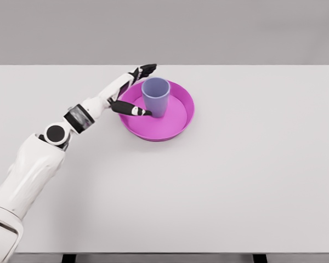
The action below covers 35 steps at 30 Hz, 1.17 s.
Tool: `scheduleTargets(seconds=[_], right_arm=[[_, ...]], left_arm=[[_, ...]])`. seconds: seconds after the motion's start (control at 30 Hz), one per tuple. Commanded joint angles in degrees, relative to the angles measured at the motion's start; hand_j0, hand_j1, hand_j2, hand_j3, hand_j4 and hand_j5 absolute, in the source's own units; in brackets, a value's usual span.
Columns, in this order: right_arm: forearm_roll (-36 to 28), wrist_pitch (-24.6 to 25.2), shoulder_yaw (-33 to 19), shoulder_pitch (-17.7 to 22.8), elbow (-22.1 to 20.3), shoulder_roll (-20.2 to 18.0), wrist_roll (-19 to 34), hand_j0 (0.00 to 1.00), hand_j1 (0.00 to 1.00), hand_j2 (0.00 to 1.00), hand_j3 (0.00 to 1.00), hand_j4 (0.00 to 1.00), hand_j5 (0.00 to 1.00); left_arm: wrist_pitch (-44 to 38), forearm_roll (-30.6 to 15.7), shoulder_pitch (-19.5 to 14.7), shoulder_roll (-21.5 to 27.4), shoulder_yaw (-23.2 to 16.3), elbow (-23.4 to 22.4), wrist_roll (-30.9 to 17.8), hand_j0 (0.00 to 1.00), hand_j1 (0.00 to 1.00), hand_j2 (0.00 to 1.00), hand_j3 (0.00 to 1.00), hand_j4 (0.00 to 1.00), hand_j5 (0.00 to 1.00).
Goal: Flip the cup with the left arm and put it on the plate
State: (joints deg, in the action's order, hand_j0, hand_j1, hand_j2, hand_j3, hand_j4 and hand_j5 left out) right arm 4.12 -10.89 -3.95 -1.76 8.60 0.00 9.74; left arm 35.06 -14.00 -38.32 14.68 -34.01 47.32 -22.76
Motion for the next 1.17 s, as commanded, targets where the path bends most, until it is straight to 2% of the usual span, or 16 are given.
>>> scheduleTargets(seconds=[0.0, 0.43, 0.53, 0.7, 0.73, 0.83, 0.87, 0.9, 1.0, 1.13], right_arm=[[0.01, -0.01, -0.01, 0.00, 0.01, 0.00, 0.01, 1.00, 1.00, 1.00, 1.00, 1.00, 1.00], [0.01, -0.01, -0.01, 0.00, 0.01, 0.00, 0.01, 1.00, 1.00, 1.00, 1.00, 1.00, 1.00], [0.01, -0.01, -0.01, 0.00, 0.01, 0.00, 0.01, 1.00, 1.00, 1.00, 1.00, 1.00, 1.00], [0.01, -0.01, -0.01, 0.00, 0.01, 0.00, 0.01, 1.00, 1.00, 1.00, 1.00, 1.00, 1.00], [0.01, -0.01, -0.01, 0.00, 0.01, 0.00, 0.01, 1.00, 1.00, 1.00, 1.00, 1.00, 1.00], [0.01, -0.01, -0.01, 0.00, 0.01, 0.00, 0.01, 1.00, 1.00, 1.00, 1.00, 1.00, 1.00], [0.01, -0.01, -0.01, 0.00, 0.01, 0.00, 0.01, 1.00, 1.00, 1.00, 1.00, 1.00, 1.00], [0.01, -0.01, -0.01, 0.00, 0.01, 0.00, 0.01, 1.00, 1.00, 1.00, 1.00, 1.00, 1.00], [0.01, -0.01, -0.01, 0.00, 0.01, 0.00, 0.01, 1.00, 1.00, 1.00, 1.00, 1.00, 1.00], [0.01, -0.01, -0.01, 0.00, 0.01, 0.00, 0.01, 1.00, 1.00, 1.00, 1.00, 1.00, 1.00]], left_arm=[[-0.06, -0.41, 0.09, 0.09, 0.53, -0.21, 0.00, 1.00, 1.00, 1.00, 1.00, 1.00, 1.00], [-0.06, -0.41, 0.44, 0.44, 0.61, -1.00, 0.00, 1.00, 1.00, 1.00, 1.00, 1.00, 1.00], [-0.06, -0.41, 1.32, 1.40, 2.72, -0.91, 0.00, 1.00, 1.00, 1.00, 1.00, 1.00, 1.00], [-0.06, -0.94, 1.84, 8.70, 5.09, -0.21, -0.09, 1.00, 1.00, 1.00, 1.00, 1.00, 1.00], [-0.06, -1.03, 2.99, 10.10, 7.90, 0.05, -0.27, 1.00, 1.00, 1.00, 1.00, 1.00, 1.00], [-0.06, -1.03, 6.06, 16.52, 11.33, 2.95, -0.27, 1.00, 1.00, 1.00, 1.00, 1.00, 1.00], [-0.06, -1.03, 9.05, 18.10, 14.76, 3.04, -0.27, 1.00, 1.00, 1.00, 1.00, 1.00, 1.00], [-0.06, -1.12, 10.45, 18.54, 16.34, 3.13, -0.27, 1.00, 1.00, 1.00, 1.00, 1.00, 1.00], [-0.06, -1.03, 11.07, 21.27, 16.70, 3.22, 0.00, 1.00, 1.00, 1.00, 1.00, 1.00, 1.00], [-0.06, -1.12, 10.99, 21.44, 16.78, 3.22, 0.09, 1.00, 1.00, 1.00, 1.00, 1.00, 1.00]])
